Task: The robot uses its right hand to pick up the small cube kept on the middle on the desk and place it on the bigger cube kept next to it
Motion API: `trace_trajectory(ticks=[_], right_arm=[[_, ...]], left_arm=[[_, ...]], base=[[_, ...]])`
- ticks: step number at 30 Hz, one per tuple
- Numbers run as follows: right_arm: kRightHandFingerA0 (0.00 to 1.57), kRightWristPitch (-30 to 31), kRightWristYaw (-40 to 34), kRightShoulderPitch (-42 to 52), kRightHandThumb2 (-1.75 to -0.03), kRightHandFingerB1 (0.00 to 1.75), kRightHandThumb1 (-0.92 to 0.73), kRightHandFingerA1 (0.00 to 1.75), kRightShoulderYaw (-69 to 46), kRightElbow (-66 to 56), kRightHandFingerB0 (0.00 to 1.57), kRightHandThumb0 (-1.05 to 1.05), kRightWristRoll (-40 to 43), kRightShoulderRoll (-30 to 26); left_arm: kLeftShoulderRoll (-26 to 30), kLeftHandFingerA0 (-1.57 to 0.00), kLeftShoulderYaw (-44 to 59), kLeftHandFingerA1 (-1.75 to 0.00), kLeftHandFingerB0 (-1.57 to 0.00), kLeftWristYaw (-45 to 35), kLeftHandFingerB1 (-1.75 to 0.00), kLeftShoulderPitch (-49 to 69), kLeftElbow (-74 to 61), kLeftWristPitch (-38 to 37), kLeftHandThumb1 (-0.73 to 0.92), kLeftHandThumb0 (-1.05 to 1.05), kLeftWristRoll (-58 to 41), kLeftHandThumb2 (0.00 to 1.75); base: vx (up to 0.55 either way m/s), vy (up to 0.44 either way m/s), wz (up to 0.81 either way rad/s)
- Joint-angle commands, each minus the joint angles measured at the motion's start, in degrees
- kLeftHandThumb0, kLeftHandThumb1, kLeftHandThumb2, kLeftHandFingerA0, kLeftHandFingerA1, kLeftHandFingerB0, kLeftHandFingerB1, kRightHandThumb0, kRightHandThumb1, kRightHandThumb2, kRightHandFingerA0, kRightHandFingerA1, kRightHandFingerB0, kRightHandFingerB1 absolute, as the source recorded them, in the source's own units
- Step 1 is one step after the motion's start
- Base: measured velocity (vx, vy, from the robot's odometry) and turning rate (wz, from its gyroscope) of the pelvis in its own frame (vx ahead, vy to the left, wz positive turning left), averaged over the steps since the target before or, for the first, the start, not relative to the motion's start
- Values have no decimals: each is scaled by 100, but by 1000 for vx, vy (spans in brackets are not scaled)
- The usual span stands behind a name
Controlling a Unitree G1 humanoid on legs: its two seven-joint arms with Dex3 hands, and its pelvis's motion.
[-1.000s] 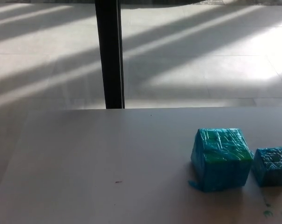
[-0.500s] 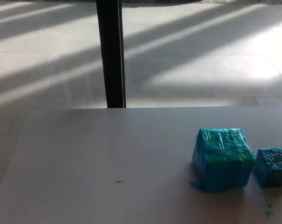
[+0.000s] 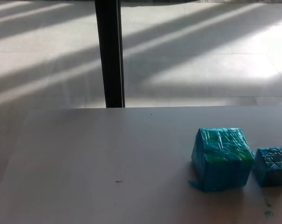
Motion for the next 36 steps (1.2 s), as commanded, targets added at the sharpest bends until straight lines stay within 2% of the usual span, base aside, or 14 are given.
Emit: trace_trajectory(ticks=[1, 15, 16, 17, 21, 22, 25, 26, 30, 31, 33, 34, 35, 36], right_arm=[[34, 965, 389, 469, -61, 31, -71, 45, 1073, -1904, 28, -54, -479, 17], [36, 1095, 870, -391, -62, 32, -68, 44, 2380, -889, 31, -60, -965, -135], [40, 1099, 903, -482, -59, 31, -70, 44, 2495, -850, 33, -59, -1073, -152], [40, 1098, 931, -578, -59, 30, -70, 43, 2629, -818, 32, -60, -1209, -172], [40, 1095, 905, -817, -61, 32, -69, 44, 2913, -716, 31, -59, -1517, -184], [27, 1132, 913, -946, -86, 43, -56, 52, 3015, -687, 22, -62, -1604, -176], [25, 1151, 904, -1031, -85, 43, -55, 52, 3060, -683, 20, -61, -1650, -157], [24, 1158, 863, -1097, -62, 29, -70, 41, 3112, -721, 25, -59, -1785, -179], [18, 1108, 895, -1234, -61, 28, -69, 40, 3125, -765, 22, -59, -1889, -177], [17, 1129, 917, -1253, -61, 28, -68, 39, 3122, -784, 21, -59, -1900, -181], [14, 1141, 940, -1323, -61, 28, -68, 40, 3147, -807, 20, -60, -1995, -202], [11, 1127, 938, -1344, -62, 28, -67, 39, 3148, -804, 19, -60, -2020, -193], [4, 1118, 937, -1364, -102, 47, -48, 54, 3141, -782, 0, -34, -2020, -174], [3, 1046, 922, -1406, -63, 29, -66, 27, 3178, -773, 19, -57, -2126, -204]], left_arm=[[154, -52, 44, -56, -51, 13, -41, 38, 25, -45, 69, -66, -130, 61], [195, -49, 18, -56, -48, -52, -41, 7, 3, -39, 69, -66, -146, 61], [195, -47, 41, -60, -45, -69, -47, 5, 2, -19, 56, -71, -179, 73], [193, -50, 55, -57, -50, -74, -42, 0, 17, -21, 68, -67, -198, 60], [200, -50, 73, -57, -51, -49, -42, -28, 57, 28, 68, -65, -249, 61], [204, -50, 37, -56, -50, -34, -42, -19, 66, -24, 69, -65, -212, 61], [204, -50, 71, -56, -50, -53, -42, -26, 64, 23, 68, -66, -276, 60], [197, -48, 83, -57, -48, -69, -42, -15, 48, 7, 67, -67, -299, 60], [219, -49, -19, -60, -46, 14, -47, -32, 74, -41, 56, -72, -200, 74], [218, -49, -11, -58, -49, -40, -42, -14, 53, -57, 69, -68, -225, 61], [216, -48, 5, -60, -45, -67, -47, -9, 61, -66, 57, -71, -256, 74], [212, -47, 45, -57, -47, -114, -42, -6, 53, -44, 68, -66, -307, 61], [217, -47, 44, -56, -47, -160, -41, 12, 43, -55, 68, -67, -313, 61], [216, -49, 59, -56, -49, -130, -41, 0, 53, -27, 68, -67, -328, 60]], base=[[0, 0, 0], [0, 0, 0], [0, 0, 0], [0, 0, 0], [0, 0, 0], [0, 0, 0], [0, 0, 0], [0, 0, 0], [0, 0, 0], [0, 0, 0], [0, 0, 0], [0, 0, 0], [0, 0, 0], [0, 0, 0]])
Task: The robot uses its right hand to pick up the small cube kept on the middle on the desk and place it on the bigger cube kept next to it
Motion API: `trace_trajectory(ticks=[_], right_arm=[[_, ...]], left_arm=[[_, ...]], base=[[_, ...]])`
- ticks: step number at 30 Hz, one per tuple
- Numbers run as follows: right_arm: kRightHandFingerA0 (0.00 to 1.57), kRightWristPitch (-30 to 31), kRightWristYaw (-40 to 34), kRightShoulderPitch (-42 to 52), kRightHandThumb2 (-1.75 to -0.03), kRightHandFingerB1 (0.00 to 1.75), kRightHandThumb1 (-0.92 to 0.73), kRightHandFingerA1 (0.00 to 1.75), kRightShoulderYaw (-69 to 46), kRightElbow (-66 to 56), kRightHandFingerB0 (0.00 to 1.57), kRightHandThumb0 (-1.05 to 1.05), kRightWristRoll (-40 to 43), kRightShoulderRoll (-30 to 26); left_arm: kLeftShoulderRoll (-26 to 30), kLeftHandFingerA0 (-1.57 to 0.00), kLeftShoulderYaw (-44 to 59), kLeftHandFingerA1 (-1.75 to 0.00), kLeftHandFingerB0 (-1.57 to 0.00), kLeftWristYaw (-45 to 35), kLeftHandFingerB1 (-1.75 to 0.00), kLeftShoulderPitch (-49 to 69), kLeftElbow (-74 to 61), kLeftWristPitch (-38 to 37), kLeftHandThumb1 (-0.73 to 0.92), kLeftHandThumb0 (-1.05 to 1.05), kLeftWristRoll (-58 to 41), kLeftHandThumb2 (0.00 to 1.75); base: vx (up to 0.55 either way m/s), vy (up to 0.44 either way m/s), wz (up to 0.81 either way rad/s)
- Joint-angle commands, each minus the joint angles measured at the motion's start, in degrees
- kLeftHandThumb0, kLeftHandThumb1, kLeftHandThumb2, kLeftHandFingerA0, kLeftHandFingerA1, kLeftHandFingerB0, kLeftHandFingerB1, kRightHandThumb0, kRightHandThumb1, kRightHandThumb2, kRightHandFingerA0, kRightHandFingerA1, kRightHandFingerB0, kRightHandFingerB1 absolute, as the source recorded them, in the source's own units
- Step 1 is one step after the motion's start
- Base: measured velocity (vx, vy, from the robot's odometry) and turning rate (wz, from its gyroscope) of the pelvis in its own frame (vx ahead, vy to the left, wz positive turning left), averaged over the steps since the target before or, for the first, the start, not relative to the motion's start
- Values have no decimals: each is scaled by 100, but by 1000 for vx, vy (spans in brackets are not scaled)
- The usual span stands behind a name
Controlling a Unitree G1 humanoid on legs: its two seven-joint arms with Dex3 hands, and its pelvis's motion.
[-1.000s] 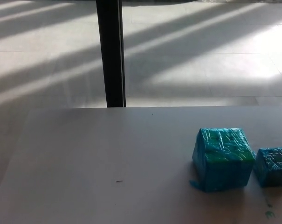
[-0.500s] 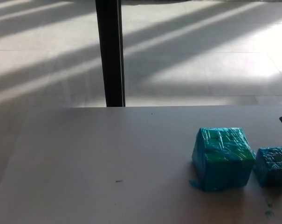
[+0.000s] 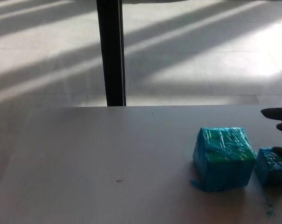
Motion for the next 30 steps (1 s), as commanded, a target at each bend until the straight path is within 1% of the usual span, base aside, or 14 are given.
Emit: trace_trajectory(ticks=[1, 3, 4, 5, 6, 8, 9, 10, 11, 13, 20, 21, 24, 30], right_arm=[[0, -67, 23, -190, -87, 39, -51, 25, 98, 17, 10, -66, -488, -147], [0, -11, 32, -233, -88, 38, -52, 22, 126, -11, 8, -68, -585, -176], [0, 57, 65, -300, -84, 33, -54, 7, 274, -9, 13, -80, -862, -284], [0, 75, 94, -356, -62, 28, -68, 11, 371, 36, 15, -67, -1015, -344], [0, 94, 140, -439, -83, 33, -51, 11, 477, 127, 10, -74, -1121, -388], [0, 115, 185, -550, -82, 29, -51, 5, 603, 262, 5, -81, -1214, -426], [0, 143, 247, -673, -81, 28, -49, 3, 719, 436, 9, -81, -1285, -450], [0, 193, 327, -807, -75, 28, -44, 3, 848, 611, 10, -74, -1373, -473], [0, 179, 362, -945, -74, 29, -50, 0, 989, 814, 7, -63, -1498, -495], [0, 168, 355, -1069, -74, 29, -51, 0, 1111, 985, 9, -60, -1568, -494], [0, 165, 361, -1610, -74, 28, -49, 0, 1560, 1729, 8, -62, -1866, -328], [0, 185, 356, -1710, -74, 25, -46, 0, 1671, 1882, 7, -70, -1975, -274], [0, 162, 334, -1883, -74, 25, -45, 0, 1869, 2162, 8, -74, -2180, -250], [0, 101, 218, -2131, -73, 25, -43, 0, 2091, 2762, 8, -74, -2430, -211]], left_arm=[[130, -48, 4, -55, -48, -56, -40, 36, -5, -42, 69, -67, -76, 61], [134, -49, -12, -54, -45, -25, -39, -7, 23, -23, 68, -67, -63, 61], [144, -48, -27, -54, -45, -19, -40, -24, 40, 2, 69, -67, -51, 61], [146, -49, -29, -55, -48, -17, -41, -26, 39, 12, 68, -67, -52, 61], [139, -48, 8, -55, -49, -3, -42, -42, 68, 33, 66, -67, -91, 60], [136, -47, 17, -55, -48, -13, -41, -48, 100, 3, 68, -68, -95, 61], [142, -49, -39, -56, -49, -39, -42, -15, 72, -71, 68, -68, -34, 61], [136, -48, -22, -56, -47, -32, -41, -15, 60, -49, 68, -67, -59, 61], [132, -48, -10, -56, -47, -31, -41, -12, 45, -34, 68, -67, -76, 61], [137, -47, -38, -55, -45, -28, -40, -1, 21, -40, 69, -67, -49, 61], [148, -48, -42, -55, -50, -17, -41, -49, 30, 39, 68, -68, -67, 61], [152, -47, -40, -54, -47, -44, -40, -53, 59, 28, 68, -67, -71, 61], [147, -46, -29, -54, -45, -112, -41, -45, 71, -15, 67, -67, -92, 60], [112, -47, -77, -57, -47, -76, -41, 37, -119, -34, 69, -68, -76, 61]], base=[[0, 0, 0], [0, 0, 0], [0, 0, 0], [0, 0, 0], [0, 0, 0], [0, 0, 0], [0, 0, 0], [0, 0, 0], [0, 0, 0], [0, 0, 0], [0, 0, 0], [0, 0, 0], [0, 0, 0], [0, 0, 0]])
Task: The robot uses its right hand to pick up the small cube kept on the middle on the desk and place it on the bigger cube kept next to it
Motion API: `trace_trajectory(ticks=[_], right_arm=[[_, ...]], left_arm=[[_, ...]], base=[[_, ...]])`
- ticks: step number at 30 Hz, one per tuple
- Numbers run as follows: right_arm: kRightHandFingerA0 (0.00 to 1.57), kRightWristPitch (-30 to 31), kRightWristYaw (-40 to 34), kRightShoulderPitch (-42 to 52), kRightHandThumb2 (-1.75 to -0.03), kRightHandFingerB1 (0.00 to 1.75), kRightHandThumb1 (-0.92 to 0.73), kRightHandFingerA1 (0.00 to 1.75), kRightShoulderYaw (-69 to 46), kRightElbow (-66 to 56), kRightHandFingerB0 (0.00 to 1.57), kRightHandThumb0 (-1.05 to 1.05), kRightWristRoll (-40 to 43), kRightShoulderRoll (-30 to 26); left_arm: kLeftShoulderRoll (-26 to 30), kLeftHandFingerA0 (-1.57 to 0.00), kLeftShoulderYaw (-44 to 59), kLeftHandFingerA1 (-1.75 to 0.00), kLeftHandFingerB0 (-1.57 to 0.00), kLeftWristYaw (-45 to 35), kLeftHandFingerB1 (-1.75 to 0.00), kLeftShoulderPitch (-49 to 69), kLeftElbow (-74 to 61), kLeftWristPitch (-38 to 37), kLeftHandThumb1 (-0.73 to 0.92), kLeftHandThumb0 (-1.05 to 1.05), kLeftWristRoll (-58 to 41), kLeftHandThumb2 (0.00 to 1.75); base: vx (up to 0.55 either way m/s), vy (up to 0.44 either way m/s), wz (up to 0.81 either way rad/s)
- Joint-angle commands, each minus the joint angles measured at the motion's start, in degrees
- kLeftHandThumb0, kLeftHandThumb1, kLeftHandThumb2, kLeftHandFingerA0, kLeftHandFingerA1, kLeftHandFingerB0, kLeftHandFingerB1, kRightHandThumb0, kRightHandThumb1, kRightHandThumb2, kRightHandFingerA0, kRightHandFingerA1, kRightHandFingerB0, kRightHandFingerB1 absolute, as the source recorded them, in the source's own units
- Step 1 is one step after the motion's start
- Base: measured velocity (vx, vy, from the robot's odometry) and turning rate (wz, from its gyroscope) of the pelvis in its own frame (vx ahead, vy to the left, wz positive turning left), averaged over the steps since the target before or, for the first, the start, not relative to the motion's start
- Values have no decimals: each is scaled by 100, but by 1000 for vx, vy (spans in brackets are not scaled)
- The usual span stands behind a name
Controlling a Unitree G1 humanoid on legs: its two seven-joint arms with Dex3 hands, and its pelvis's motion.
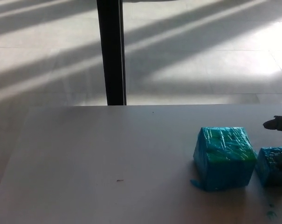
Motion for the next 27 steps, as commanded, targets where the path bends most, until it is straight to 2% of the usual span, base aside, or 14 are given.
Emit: trace_trajectory(ticks=[1, 5, 7, 12, 14, 15, 16, 17, 18, 21, 23, 24, 26, 27], right_arm=[[0, -106, -86, -203, -74, 24, -43, 0, 137, 464, 8, -75, -394, 36], [0, -145, -60, -306, -74, 23, -43, 0, 155, 722, 6, -74, -433, 41], [0, -147, -73, -352, -78, 20, -47, 0, 185, 912, 13, -83, -473, 94], [0, -196, -98, -274, -78, 21, -46, 2, 181, 989, 6, -80, -533, 144], [0, -219, -120, -275, -79, 19, -47, 0, 222, 1059, 9, -82, -603, 187], [0, -266, -150, -266, -79, 23, -44, 6, 202, 1118, 7, -77, -579, 220], [0, -292, -143, -246, -80, 18, -48, 0, 187, 1165, 7, -83, -555, 238], [0, -308, -144, -238, -80, 20, -49, 0, 190, 1192, 11, -83, -561, 251], [0, -322, -140, -232, -81, 21, -47, 3, 202, 1211, 5, -82, -575, 272], [0, -363, -140, -222, -79, 22, -47, 0, 197, 1235, 10, -81, -585, 319], [0, -362, -94, -207, -80, 24, -45, 6, 180, 1218, 5, -77, -575, 331], [0, -375, -91, -208, -77, 21, -46, 0, 175, 1202, 13, -79, -584, 323], [0, -387, -70, -199, -79, 22, -44, 4, 158, 1197, 5, -78, -574, 322], [0, -387, -58, -192, -65, 26, -43, 0, 148, 1203, 3, -64, -562, 324]], left_arm=[[86, -48, -38, -55, -48, 7, -41, 39, -12, -49, 70, -68, -19, 61], [77, -46, -1, -56, -48, -41, -41, -57, 129, -66, 68, -69, -66, 61], [77, -47, 13, -56, -48, -63, -41, -48, 124, -54, 68, -68, -85, 61], [78, -47, -59, -54, -47, -44, -40, -43, 74, -71, 69, -68, -15, 61], [74, -46, -26, -55, -46, -95, -41, -35, 55, -43, 68, -68, -72, 61], [80, -47, -47, -55, -47, -56, -40, -42, 53, -28, 68, -68, -49, 61], [77, -46, -58, -55, -45, -85, -40, -57, 45, -9, 69, -69, -49, 61], [77, -47, -56, -54, -46, -88, -40, -83, 79, 3, 69, -67, -56, 61], [77, -46, -42, -55, -46, -73, -40, -110, 128, 13, 69, -68, -69, 61], [63, -47, -39, -55, -48, -30, -41, -134, 121, -35, 68, -69, -65, 61], [63, -44, -14, -56, -46, -102, -41, -99, 49, -11, 68, -68, -108, 61], [57, -45, -18, -56, -46, -73, -40, -121, 69, -4, 68, -68, -100, 61], [60, -47, -53, -57, -48, -57, -40, -94, -14, 26, 69, -68, -68, 61], [63, -46, -52, -55, -47, -62, -40, -103, 2, 34, 69, -67, -70, 61]], base=[[0, 0, 0], [0, 0, 0], [0, 0, 0], [0, 0, 0], [0, 0, 0], [0, 0, 0], [0, 0, 0], [0, 0, 0], [0, 0, 0], [0, 0, 0], [0, 0, 0], [0, 0, 0], [0, 0, 0], [0, 0, 0]])
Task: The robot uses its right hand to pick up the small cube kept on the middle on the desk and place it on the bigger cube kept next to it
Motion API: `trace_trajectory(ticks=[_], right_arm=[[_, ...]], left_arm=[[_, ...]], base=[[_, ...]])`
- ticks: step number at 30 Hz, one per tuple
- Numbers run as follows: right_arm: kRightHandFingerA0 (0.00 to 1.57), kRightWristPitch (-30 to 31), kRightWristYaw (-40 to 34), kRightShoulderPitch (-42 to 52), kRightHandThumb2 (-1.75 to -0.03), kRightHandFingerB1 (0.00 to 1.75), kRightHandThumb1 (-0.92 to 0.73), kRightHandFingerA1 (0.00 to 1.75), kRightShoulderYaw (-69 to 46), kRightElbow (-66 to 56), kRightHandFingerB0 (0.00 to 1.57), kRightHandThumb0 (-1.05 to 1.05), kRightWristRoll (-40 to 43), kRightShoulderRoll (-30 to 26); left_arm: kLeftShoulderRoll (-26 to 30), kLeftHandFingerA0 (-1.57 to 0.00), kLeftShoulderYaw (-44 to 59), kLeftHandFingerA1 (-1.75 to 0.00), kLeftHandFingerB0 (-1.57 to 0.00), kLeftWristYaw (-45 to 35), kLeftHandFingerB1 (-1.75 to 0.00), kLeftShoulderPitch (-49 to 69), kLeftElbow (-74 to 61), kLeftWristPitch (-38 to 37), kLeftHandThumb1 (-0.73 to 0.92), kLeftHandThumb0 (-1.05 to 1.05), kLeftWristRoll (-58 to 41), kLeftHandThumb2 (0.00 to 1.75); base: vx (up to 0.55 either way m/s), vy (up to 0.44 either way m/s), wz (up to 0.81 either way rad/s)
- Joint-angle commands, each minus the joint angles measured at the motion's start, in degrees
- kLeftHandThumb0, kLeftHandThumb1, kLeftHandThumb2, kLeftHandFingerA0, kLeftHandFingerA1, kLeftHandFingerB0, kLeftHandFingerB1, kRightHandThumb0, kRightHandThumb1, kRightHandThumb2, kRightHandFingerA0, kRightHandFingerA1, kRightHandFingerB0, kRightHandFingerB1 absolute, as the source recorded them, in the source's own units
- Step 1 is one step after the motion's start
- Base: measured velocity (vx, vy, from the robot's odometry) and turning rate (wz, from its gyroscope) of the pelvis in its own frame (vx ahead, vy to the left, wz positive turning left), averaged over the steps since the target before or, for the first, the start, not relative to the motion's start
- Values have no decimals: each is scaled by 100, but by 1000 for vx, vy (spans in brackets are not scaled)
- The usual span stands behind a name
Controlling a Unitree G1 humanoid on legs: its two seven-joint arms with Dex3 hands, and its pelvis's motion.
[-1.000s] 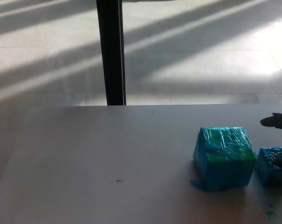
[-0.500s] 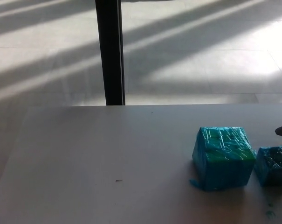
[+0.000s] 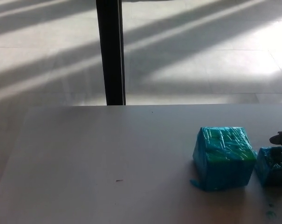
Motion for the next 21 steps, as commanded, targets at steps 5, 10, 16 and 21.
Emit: trace_trajectory(ticks=[5, 10, 16, 21], right_arm=[[0, -66, 56, 118, -78, 23, -42, 7, -10, 17, 6, -73, -69, -29], [0, -72, 49, 231, -75, 22, -42, 0, 49, 65, 11, -73, -154, -36], [0, 36, 45, 356, -56, 29, -49, 29, 76, 70, 8, -46, -196, 58], [60, -418, -27, 602, -59, 28, -65, 90, -160, 35, 19, -26, 208, 195]], left_arm=[[77, -47, -17, -57, -49, 51, -41, -49, 29, 24, 69, -69, -35, 61], [78, -46, -25, -56, -47, 9, -41, -20, 5, -37, 69, -68, -34, 61], [104, -46, 27, -58, -51, -12, -43, -111, -1, 47, 68, -68, -93, 61], [143, -46, -57, -57, -47, -34, -40, -88, -34, -22, 69, -69, -7, 61]], base=[[0, 0, 0], [0, 0, 0], [0, 0, 0], [0, 0, 0]])
